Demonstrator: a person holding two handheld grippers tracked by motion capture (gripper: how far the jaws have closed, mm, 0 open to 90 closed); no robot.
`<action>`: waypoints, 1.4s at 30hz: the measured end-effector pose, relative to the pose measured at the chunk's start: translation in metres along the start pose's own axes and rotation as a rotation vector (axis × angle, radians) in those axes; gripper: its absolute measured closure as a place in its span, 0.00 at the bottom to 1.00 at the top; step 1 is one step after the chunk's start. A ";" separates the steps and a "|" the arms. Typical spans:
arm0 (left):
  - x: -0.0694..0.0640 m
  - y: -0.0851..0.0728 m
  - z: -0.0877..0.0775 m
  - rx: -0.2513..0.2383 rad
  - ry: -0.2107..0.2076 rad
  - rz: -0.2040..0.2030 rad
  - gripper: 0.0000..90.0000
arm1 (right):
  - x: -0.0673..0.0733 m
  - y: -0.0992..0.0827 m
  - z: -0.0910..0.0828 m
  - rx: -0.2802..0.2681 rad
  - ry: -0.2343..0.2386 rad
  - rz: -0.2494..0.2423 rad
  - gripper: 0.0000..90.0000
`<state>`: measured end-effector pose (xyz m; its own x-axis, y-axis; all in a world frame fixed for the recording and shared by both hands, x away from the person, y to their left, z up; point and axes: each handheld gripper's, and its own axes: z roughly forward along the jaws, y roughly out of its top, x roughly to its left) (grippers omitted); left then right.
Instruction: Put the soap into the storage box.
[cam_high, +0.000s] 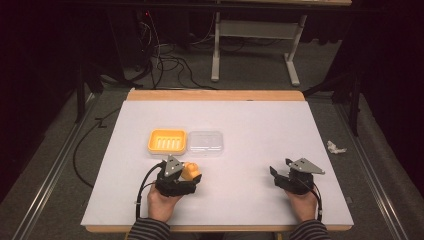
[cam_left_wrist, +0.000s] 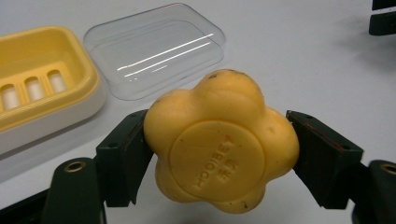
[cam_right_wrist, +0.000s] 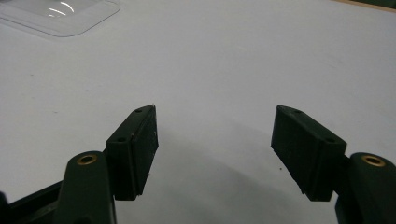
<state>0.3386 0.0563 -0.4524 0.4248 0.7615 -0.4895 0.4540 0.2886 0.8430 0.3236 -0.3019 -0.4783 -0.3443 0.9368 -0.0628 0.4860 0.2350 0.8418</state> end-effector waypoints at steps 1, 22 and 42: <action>0.001 0.001 -0.001 -0.002 0.002 -0.001 0.29 | 0.000 0.000 0.000 0.001 0.000 0.001 0.36; 0.013 0.014 -0.014 -0.048 0.016 -0.016 0.44 | 0.000 0.000 -0.001 0.000 -0.001 -0.004 0.36; 0.032 0.037 -0.028 -0.121 0.059 -0.048 0.44 | 0.001 0.000 -0.001 0.002 -0.005 -0.003 0.36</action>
<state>0.3465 0.1076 -0.4306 0.3565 0.7770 -0.5189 0.3732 0.3908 0.8415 0.3227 -0.3014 -0.4779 -0.3421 0.9372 -0.0682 0.4862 0.2387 0.8406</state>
